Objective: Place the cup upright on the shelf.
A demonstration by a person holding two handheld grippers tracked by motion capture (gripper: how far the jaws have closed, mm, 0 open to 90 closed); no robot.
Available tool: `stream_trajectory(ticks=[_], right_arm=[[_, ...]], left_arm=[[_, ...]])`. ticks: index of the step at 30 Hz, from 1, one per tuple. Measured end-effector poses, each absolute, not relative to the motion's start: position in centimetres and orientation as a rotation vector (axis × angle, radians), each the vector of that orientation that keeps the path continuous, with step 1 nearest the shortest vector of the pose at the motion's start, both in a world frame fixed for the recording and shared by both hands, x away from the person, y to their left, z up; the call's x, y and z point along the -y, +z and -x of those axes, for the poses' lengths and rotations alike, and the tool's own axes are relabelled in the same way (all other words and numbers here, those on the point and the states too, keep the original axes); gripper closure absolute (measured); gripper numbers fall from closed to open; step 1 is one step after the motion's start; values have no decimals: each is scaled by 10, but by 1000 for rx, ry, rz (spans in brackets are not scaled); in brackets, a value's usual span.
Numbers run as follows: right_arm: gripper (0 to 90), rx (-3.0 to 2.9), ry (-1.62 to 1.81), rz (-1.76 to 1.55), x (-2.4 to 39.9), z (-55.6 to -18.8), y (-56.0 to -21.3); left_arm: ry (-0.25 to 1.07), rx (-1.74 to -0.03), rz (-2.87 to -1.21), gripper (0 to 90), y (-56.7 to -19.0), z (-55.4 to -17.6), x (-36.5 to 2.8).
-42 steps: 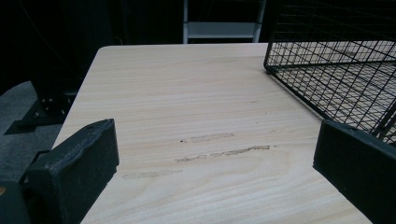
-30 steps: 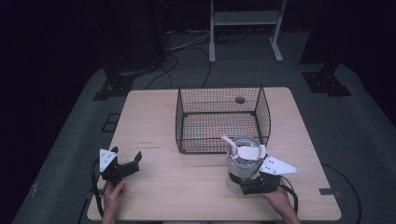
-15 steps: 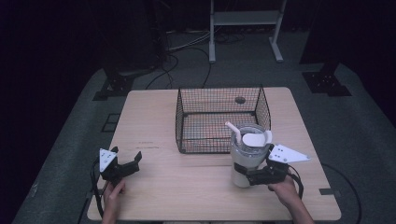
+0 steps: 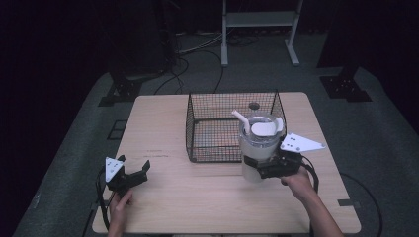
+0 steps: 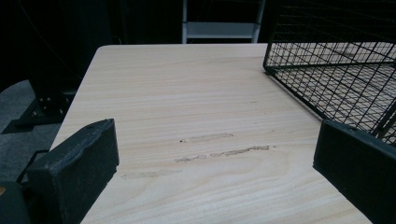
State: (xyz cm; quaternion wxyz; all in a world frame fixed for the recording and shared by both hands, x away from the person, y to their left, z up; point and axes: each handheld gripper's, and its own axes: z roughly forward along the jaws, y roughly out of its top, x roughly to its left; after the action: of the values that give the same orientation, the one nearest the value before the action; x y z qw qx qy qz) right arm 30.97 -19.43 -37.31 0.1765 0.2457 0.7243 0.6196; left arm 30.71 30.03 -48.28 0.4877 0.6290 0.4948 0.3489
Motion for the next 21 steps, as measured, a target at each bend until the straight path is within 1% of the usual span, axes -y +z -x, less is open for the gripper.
stream_trajectory(ticks=[6, 21], right_arm=[[69, -2053, 1764, -670, 185, -329, -354], [68, -2068, 1756, -647, 164, -363, -327]], left_arm=[[850, -1202, -1528, 0, -483, -307, -300], [848, -1201, -1529, 0, -483, -307, -302]])
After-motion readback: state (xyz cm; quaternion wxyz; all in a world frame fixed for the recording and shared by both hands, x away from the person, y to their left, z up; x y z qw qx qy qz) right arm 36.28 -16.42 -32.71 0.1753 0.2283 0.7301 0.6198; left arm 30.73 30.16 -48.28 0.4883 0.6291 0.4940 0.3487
